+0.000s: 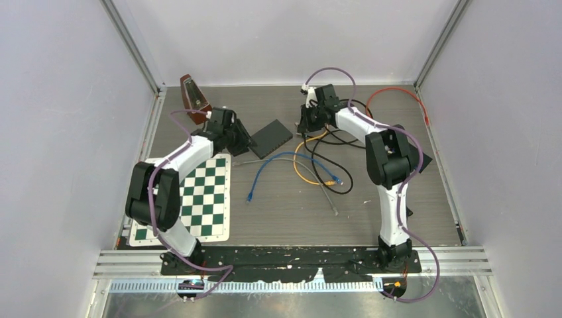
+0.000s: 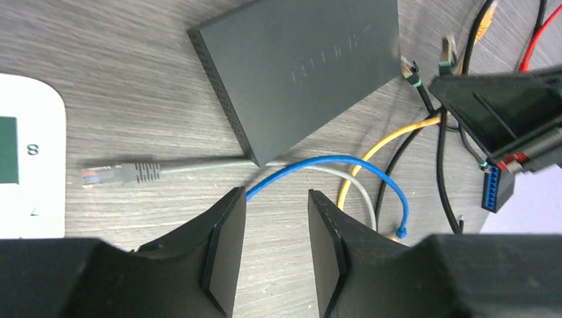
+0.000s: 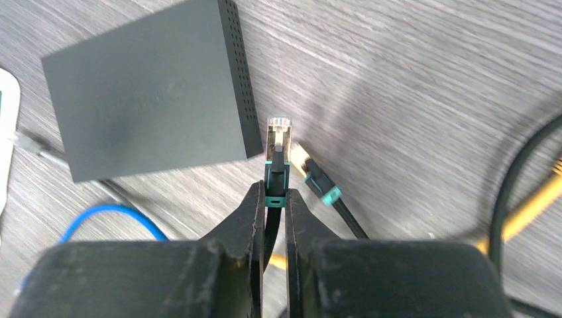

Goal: Insert the plug into the switch port
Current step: Insert the connector into the switch port.

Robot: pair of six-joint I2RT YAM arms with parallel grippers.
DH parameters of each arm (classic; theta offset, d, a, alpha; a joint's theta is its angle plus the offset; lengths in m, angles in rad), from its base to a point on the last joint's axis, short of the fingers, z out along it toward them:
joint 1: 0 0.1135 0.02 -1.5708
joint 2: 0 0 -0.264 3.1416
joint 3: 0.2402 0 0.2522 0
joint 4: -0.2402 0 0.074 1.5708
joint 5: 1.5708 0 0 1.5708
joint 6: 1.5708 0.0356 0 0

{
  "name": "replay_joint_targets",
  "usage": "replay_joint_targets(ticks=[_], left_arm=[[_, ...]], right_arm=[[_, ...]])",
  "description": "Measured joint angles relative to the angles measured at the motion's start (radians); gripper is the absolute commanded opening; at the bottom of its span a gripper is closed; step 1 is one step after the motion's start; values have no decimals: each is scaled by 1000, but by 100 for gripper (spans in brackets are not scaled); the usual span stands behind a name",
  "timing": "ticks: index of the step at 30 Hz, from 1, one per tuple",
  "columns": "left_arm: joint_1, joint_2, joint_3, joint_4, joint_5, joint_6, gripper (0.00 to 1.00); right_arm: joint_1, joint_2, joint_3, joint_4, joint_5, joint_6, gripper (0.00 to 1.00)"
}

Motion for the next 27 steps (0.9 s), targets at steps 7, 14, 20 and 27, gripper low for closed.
replay_joint_targets(ticks=[7, 14, 20, 27], left_arm=[[70, 109, 159, -73, 8, 103, 46], [135, 372, 473, -119, 105, 180, 46], [139, 546, 711, -192, 164, 210, 46], [138, 682, 869, -222, 259, 200, 46]], right_arm=[[60, -159, -179, 25, 135, -156, 5], [233, -179, -237, 26, 301, -235, 5], [236, -158, -222, 16, 411, -235, 5], [221, -89, -151, -19, 472, -243, 5]])
